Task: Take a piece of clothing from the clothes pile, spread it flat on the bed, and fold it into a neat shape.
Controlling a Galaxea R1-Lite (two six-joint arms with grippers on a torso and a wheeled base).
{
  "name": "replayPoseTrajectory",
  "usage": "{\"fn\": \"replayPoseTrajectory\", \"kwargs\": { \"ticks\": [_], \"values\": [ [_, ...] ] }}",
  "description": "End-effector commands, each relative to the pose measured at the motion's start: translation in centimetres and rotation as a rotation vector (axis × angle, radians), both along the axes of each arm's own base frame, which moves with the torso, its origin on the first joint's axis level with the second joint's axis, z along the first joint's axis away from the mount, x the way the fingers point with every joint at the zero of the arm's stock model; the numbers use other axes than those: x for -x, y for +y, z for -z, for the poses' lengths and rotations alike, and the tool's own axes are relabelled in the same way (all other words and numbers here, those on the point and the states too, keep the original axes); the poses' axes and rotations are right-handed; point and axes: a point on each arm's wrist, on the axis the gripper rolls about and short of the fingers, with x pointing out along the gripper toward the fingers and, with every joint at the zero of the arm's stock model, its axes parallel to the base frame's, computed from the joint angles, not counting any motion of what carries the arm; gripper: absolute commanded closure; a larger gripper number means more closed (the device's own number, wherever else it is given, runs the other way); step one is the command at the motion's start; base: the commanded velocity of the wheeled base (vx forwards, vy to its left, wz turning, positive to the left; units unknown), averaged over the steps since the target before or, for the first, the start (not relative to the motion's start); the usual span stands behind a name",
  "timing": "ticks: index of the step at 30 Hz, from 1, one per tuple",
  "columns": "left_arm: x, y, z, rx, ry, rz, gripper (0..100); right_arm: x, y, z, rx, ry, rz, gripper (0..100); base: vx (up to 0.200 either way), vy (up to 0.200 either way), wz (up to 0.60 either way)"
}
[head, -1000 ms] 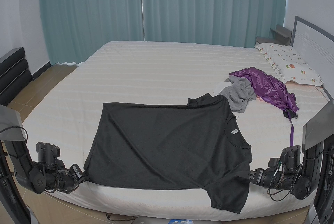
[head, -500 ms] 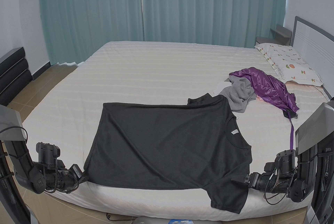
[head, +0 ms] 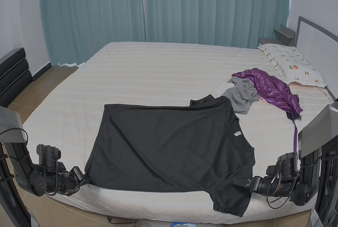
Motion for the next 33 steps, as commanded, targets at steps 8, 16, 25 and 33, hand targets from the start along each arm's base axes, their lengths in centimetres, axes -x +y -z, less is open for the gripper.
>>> {"fn": "replayPoseTrajectory", "kwargs": {
  "ticks": [8,16,25,33],
  "values": [
    [0.0,0.0,0.0,0.000,-0.001,-0.001,100,0.7,-0.1,0.3,0.047,0.040,0.021,100,0.000,0.000,0.00],
    [0.0,0.0,0.0,-0.001,-0.001,0.001,100,0.5,-0.4,-0.4,0.078,0.005,0.061,100,0.000,0.000,0.00],
    [0.4,0.1,-0.2,0.000,0.001,-0.004,100,1.7,-0.7,-3.2,0.077,-0.008,0.027,100,0.000,0.000,0.00],
    [1.8,-0.1,-1.8,-0.006,-0.049,-0.001,100,2.6,-1.9,-3.9,0.032,0.055,-0.014,100,0.000,0.000,0.00]
  ]
}}
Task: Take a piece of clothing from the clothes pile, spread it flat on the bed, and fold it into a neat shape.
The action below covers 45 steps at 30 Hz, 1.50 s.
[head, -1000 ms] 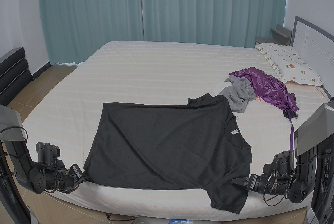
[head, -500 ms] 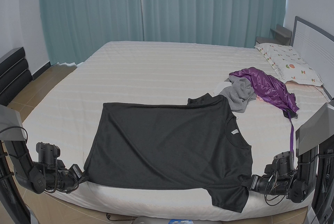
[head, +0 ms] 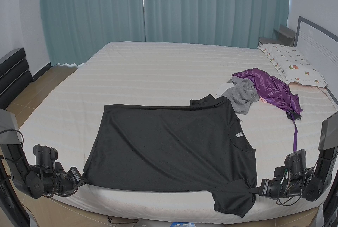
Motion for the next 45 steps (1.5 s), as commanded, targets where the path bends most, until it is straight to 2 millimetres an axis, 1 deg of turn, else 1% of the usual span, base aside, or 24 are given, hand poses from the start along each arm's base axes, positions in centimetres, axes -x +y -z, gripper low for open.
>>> {"fn": "replayPoseTrajectory", "kwargs": {
  "ticks": [1,4,12,15,20,27,32,34,40,45],
  "values": [
    [1.2,-0.1,-1.1,-0.005,-0.033,0.002,100,0.7,-0.8,-1.4,-0.027,-0.031,-0.001,100,0.000,0.000,0.00],
    [2.1,-0.1,-1.2,-0.011,-0.019,0.006,100,1.3,-1.1,-1.6,-0.001,-0.010,-0.027,100,0.000,0.000,0.00],
    [2.8,-0.1,-1.2,-0.030,-0.013,0.031,100,2.5,-1.2,-2.6,0.002,0.014,-0.050,100,0.000,0.000,0.00],
    [3.7,-0.1,-1.1,-0.074,-0.006,0.072,100,3.5,-1.3,-3.1,-0.004,0.046,-0.077,100,0.000,0.000,0.00],
    [4.5,-0.1,-1.8,-0.098,-0.008,0.091,100,4.1,-1.5,-3.4,0.013,0.051,-0.092,100,0.000,0.000,0.00],
    [6.2,-0.2,-3.1,-0.165,-0.003,0.140,100,4.3,-1.5,-3.3,0.023,0.070,-0.099,100,0.000,0.000,0.00],
    [6.7,-0.3,-3.1,-0.184,0.033,0.153,100,4.7,-1.5,-3.4,0.030,0.083,-0.107,100,0.000,0.000,0.00],
    [7.3,-0.3,-3.0,-0.205,0.053,0.190,100,5.0,-1.5,-3.6,0.030,0.087,-0.107,100,0.000,0.000,0.00],
    [7.7,-0.3,-3.1,-0.235,0.077,0.192,100,5.4,-1.6,-3.9,0.031,0.091,-0.112,100,0.000,0.000,0.00],
    [8.3,-0.3,-3.6,-0.252,0.075,0.207,100,5.8,-1.6,-3.9,0.052,0.094,-0.138,100,0.000,0.000,0.00]
  ]
}}
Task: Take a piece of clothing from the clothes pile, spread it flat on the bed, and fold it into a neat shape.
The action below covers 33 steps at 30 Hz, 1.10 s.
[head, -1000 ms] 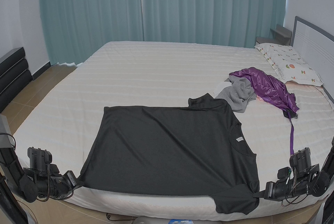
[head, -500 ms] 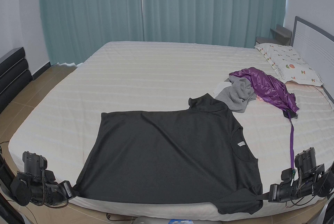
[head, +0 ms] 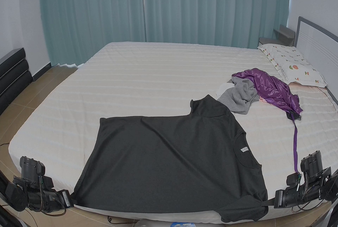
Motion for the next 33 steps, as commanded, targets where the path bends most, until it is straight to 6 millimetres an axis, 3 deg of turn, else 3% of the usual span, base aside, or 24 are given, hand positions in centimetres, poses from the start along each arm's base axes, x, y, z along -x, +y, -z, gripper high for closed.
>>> {"fn": "replayPoseTrajectory", "kwargs": {
  "ticks": [1,11,16,24,26,33],
  "values": [
    [0.6,0.0,-0.5,-0.007,-0.016,0.005,100,0.8,-0.1,-0.1,0.013,0.002,-0.018,100,0.000,0.000,0.00],
    [1.4,-0.1,-2.4,-0.018,0.027,0.038,100,1.9,-0.3,-1.0,0.014,-0.026,-0.032,100,0.000,0.000,0.00],
    [0.5,-0.1,-3.1,-0.013,0.002,0.038,100,1.4,-0.3,-1.3,0.007,-0.058,-0.019,100,0.000,0.000,0.00],
    [-2.1,0.1,-3.6,0.007,-0.012,-0.001,100,-1.8,0.0,-2.5,-0.009,-0.152,0.009,100,0.000,0.000,0.00],
    [-3.4,0.2,-3.7,0.032,-0.022,-0.043,100,-3.6,0.2,-2.9,-0.015,-0.178,0.015,100,0.000,0.000,0.00],
    [-5.0,0.3,-3.7,0.050,-0.053,-0.081,100,-6.5,0.6,-2.9,-0.012,-0.192,0.018,100,0.000,0.000,0.00]
  ]
}}
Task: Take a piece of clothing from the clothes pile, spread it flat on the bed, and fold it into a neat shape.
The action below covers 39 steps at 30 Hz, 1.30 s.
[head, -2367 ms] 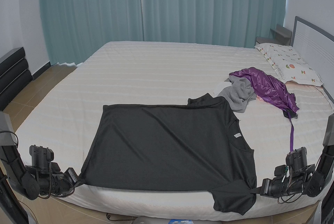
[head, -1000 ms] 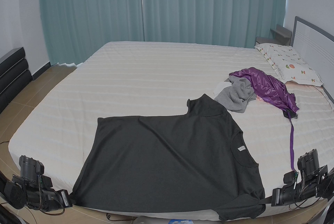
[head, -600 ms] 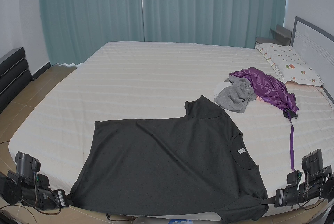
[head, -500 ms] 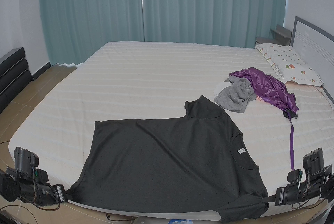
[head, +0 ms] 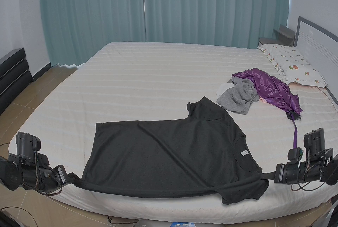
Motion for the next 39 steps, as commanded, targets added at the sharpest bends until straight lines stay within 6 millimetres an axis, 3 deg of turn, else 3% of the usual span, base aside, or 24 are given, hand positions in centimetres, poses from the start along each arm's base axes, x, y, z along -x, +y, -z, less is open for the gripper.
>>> {"fn": "replayPoseTrajectory", "kwargs": {
  "ticks": [1,7,38,39],
  "values": [
    [-1.8,0.1,0.6,0.013,0.015,-0.027,100,-2.8,0.3,0.1,-0.004,-0.007,0.004,100,0.000,0.000,0.00],
    [-3.8,0.2,1.4,0.031,0.027,-0.048,100,-4.4,0.5,-0.7,-0.011,-0.054,0.011,100,0.000,0.000,0.00],
    [-10.5,0.1,5.5,0.062,0.092,-0.070,100,-13.4,1.6,4.3,0.007,0.037,0.015,100,0.000,0.000,0.00],
    [-10.5,0.1,5.5,0.062,0.092,-0.070,0,-13.4,1.6,4.3,0.007,0.037,0.015,100,0.000,0.000,0.00]
  ]
}}
